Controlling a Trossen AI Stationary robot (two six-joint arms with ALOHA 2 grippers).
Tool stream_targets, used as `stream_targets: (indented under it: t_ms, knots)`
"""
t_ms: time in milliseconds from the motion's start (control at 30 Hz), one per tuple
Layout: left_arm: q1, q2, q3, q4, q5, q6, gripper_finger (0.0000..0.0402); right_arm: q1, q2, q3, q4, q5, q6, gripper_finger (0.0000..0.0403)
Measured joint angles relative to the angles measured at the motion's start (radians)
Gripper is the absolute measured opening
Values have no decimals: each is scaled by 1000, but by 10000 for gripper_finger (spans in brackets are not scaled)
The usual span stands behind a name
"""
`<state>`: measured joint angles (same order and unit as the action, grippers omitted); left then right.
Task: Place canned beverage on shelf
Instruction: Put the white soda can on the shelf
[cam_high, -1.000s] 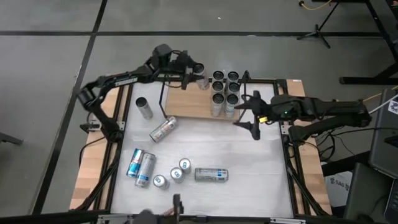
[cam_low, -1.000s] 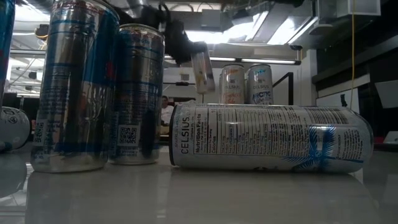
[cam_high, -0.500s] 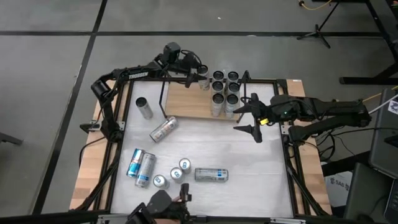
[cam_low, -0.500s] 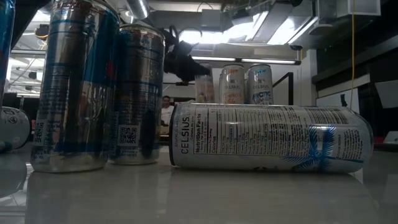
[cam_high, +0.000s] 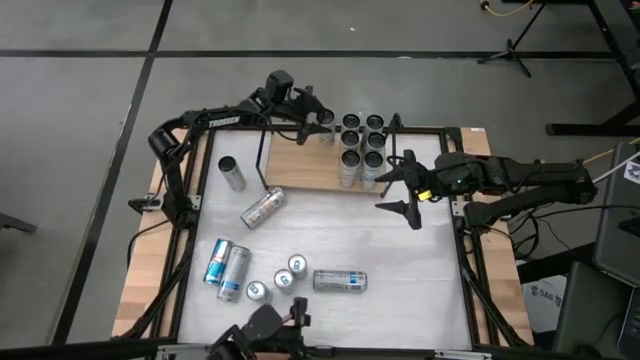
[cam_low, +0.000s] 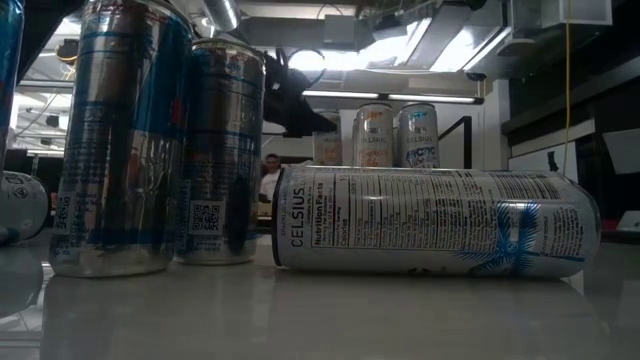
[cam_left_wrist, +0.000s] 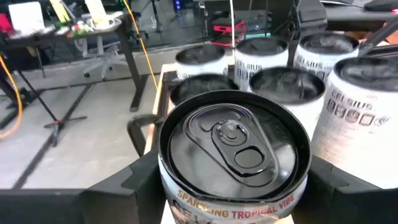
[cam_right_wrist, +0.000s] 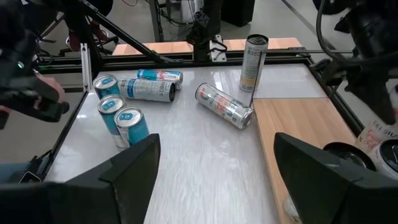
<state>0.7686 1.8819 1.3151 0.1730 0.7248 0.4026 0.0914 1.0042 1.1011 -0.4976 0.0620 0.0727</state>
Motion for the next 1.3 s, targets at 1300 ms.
stream_targets:
  t_ms: [1300]
  knots:
    - [-18,62,0,15,-83,-6,280,0,0,0,-8,0,-3,303]
